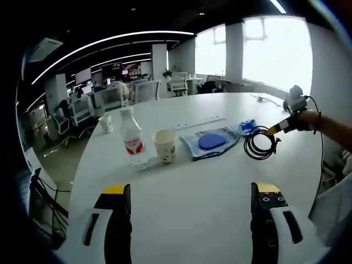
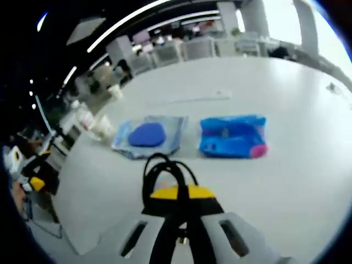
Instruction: Arrange the tabletop items into an orderly group along one side of the table until the central work area is clear of visible clutter.
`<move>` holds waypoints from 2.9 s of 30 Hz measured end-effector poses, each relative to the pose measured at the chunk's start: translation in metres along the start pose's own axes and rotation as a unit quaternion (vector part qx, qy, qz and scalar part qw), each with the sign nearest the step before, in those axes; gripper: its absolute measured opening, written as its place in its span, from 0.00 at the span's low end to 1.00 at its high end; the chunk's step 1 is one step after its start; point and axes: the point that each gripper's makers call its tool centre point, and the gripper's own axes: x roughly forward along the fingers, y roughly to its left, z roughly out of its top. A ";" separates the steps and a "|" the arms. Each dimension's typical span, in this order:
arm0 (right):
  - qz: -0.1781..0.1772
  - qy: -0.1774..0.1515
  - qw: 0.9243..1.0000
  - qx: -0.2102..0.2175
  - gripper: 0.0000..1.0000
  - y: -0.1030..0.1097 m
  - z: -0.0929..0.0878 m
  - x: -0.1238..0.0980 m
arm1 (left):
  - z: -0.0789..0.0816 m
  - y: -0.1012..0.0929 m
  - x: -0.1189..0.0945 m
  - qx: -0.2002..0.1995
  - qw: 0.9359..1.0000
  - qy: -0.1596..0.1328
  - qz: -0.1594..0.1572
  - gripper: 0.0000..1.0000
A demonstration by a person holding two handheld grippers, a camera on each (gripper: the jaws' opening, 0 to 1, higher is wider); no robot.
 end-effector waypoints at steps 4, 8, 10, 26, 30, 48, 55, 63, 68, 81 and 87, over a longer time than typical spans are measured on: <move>0.003 0.009 1.000 0.003 0.00 -0.007 -0.002 0.007 | 0.000 0.001 -0.001 0.000 1.000 0.000 0.001 0.89; 0.007 0.019 1.000 0.010 0.00 -0.012 -0.004 0.013 | 0.000 0.003 -0.003 0.003 1.000 0.001 0.004 0.89; 0.005 0.024 1.000 0.013 0.00 -0.017 -0.005 0.016 | 0.001 0.005 -0.004 0.007 1.000 0.001 0.009 0.89; -0.026 0.068 0.997 -0.004 0.00 -0.039 -0.022 0.034 | -0.002 0.012 -0.010 0.012 1.000 0.009 0.016 0.89; -0.029 0.072 0.997 0.001 0.00 -0.041 -0.024 0.036 | -0.003 0.014 -0.012 0.012 1.000 0.008 0.018 0.89; -0.035 0.069 0.997 -0.001 0.18 -0.032 -0.022 0.038 | -0.004 0.016 -0.015 0.012 1.000 0.008 0.026 0.91; -0.025 0.051 0.998 -0.009 0.41 -0.023 -0.017 0.039 | -0.006 0.016 -0.016 0.007 1.000 0.010 0.024 0.93; -0.016 0.037 0.999 -0.036 0.74 -0.015 -0.013 0.032 | -0.007 0.013 -0.016 -0.001 1.000 0.011 0.016 0.96; -0.004 0.019 0.999 -0.041 0.94 -0.007 -0.010 0.027 | -0.007 0.012 -0.016 -0.004 1.000 0.009 0.014 0.96; 0.022 -0.018 0.998 -0.052 1.00 0.008 -0.007 -0.003 | -0.007 0.008 -0.015 -0.012 1.000 0.012 0.004 0.98; 0.047 -0.054 0.996 -0.058 1.00 0.019 -0.006 -0.023 | -0.005 0.007 -0.018 -0.011 1.000 0.013 0.002 0.99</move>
